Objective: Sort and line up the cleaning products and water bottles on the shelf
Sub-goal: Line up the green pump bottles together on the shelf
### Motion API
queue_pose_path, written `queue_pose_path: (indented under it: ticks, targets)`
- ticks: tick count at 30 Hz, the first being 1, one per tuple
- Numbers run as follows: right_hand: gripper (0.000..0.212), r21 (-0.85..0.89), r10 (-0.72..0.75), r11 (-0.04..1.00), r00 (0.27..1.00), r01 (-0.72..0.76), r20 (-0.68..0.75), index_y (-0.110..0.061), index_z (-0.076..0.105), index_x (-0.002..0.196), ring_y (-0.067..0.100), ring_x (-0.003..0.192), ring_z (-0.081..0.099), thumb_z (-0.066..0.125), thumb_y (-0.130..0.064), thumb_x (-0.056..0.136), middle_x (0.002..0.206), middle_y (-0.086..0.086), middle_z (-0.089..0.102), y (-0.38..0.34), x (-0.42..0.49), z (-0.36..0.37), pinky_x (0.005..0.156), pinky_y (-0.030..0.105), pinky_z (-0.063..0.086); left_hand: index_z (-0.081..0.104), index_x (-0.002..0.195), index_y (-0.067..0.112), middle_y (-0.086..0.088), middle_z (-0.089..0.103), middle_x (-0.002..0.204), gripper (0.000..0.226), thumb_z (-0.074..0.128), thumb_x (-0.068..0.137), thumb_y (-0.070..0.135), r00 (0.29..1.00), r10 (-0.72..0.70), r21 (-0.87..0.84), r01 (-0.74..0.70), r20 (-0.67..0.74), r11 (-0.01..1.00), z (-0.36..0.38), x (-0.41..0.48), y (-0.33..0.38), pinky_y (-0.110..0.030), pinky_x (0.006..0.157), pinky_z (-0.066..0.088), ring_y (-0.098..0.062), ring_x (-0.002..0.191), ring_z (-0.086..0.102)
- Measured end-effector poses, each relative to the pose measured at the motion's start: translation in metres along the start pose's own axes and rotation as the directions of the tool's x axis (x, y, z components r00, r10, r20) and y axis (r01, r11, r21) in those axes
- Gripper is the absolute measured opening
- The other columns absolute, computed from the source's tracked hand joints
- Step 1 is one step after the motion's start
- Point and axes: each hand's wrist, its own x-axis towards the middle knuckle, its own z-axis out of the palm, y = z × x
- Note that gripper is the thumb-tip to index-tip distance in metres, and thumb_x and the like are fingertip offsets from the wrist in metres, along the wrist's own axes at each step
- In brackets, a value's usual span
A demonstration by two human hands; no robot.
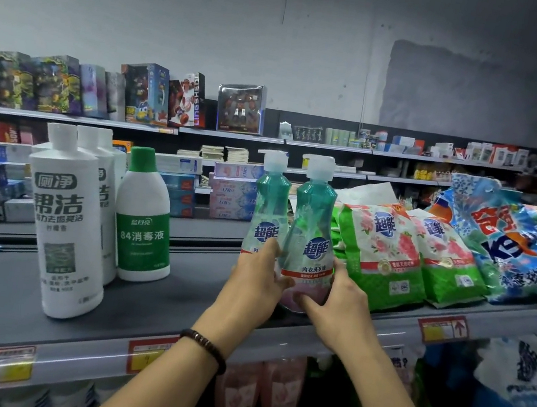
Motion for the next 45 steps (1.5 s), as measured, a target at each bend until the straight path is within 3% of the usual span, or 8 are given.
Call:
queue_pose_path:
  ticks: [3,7,10,18,29,34,39,45]
  targets:
    - [0.091,-0.102,0.038,0.994,0.996,-0.046,-0.081,-0.014,0.043,0.155,0.030,0.129,0.057,0.089,-0.041,0.081,0.137,0.009,0.059,-0.006,-0.017,0.004,0.107,0.044,0.051,0.056,0.119,0.028,-0.006,0.068,0.107,0.025,0.069,0.099,0.020,1.000,0.029,0.161,-0.030,0.009,0.986,-0.018,-0.010,-0.004,-0.051,0.079,0.063,-0.031,0.096,0.069]
    - [0.049,-0.213,-0.164,0.971,0.949,0.107,-0.270,-0.014,0.064,0.126,0.031,0.107,0.061,0.084,-0.033,0.085,0.115,0.008,0.064,-0.028,-0.049,0.017,0.090,0.047,0.056,0.057,0.113,0.038,0.004,0.072,0.100,0.018,0.068,0.097,0.038,0.998,0.065,0.274,-0.056,-0.025,0.960,-0.058,-0.046,-0.023,-0.047,0.082,0.062,-0.028,0.096,0.070]
    - [0.022,-0.124,-0.289,0.955,0.943,0.271,-0.163,-0.022,0.067,0.110,0.022,0.099,0.061,0.074,-0.032,0.091,0.104,-0.002,0.063,-0.067,-0.064,0.037,0.087,0.043,0.057,0.061,0.113,0.038,0.009,0.074,0.103,0.021,0.067,0.096,0.049,0.996,0.045,0.374,-0.016,-0.070,0.927,-0.099,-0.078,-0.042,-0.043,0.083,0.061,-0.023,0.099,0.070]
    - [0.011,0.047,-0.489,0.870,0.847,0.491,0.208,-0.034,0.061,0.103,0.008,0.101,0.057,0.064,-0.044,0.100,0.102,-0.016,0.060,-0.188,-0.109,0.122,0.086,0.027,0.049,0.066,0.111,0.035,0.016,0.073,0.107,0.020,0.062,0.100,0.052,0.964,-0.077,0.522,0.203,-0.253,0.828,-0.221,-0.147,-0.123,-0.036,0.084,0.057,-0.012,0.102,0.067]
    - [0.045,-0.004,-0.537,0.795,0.705,0.607,0.463,-0.028,0.056,0.141,0.020,0.123,0.054,0.054,-0.054,0.105,0.130,-0.002,0.058,-0.337,-0.163,0.238,0.097,0.035,0.049,0.073,0.100,0.031,0.003,0.072,0.094,0.018,0.079,0.087,0.041,0.916,-0.081,0.650,0.339,-0.393,0.680,-0.374,-0.214,-0.233,-0.042,0.074,0.058,-0.030,0.085,0.066]
    - [0.048,-0.050,-0.520,0.787,0.705,0.615,0.482,-0.024,0.055,0.143,0.023,0.128,0.052,0.056,-0.052,0.104,0.132,0.001,0.057,-0.380,-0.184,0.270,0.104,0.038,0.048,0.073,0.094,0.028,0.002,0.070,0.089,0.016,0.081,0.085,0.039,0.908,-0.061,0.682,0.354,-0.415,0.640,-0.419,-0.231,-0.263,-0.043,0.067,0.056,-0.031,0.079,0.065]
    - [0.049,-0.017,-0.471,0.832,0.721,0.555,0.509,-0.024,0.054,0.141,0.024,0.127,0.053,0.059,-0.053,0.101,0.133,0.001,0.059,-0.412,-0.190,0.298,0.101,0.041,0.050,0.073,0.118,0.028,0.003,0.072,0.103,0.031,0.075,0.090,0.042,0.893,-0.043,0.640,0.354,-0.448,0.682,-0.449,-0.239,-0.286,-0.044,0.079,0.058,-0.027,0.090,0.066]
    - [0.049,0.143,-0.401,0.912,0.768,0.384,0.500,-0.030,0.055,0.130,0.017,0.102,0.068,0.075,-0.052,0.092,0.120,-0.005,0.066,-0.444,-0.178,0.323,0.079,0.039,0.058,0.071,0.130,0.026,0.000,0.075,0.109,0.043,0.078,0.090,0.039,0.921,-0.018,0.656,0.291,-0.390,0.696,-0.463,-0.237,-0.306,-0.043,0.082,0.059,-0.029,0.093,0.069]
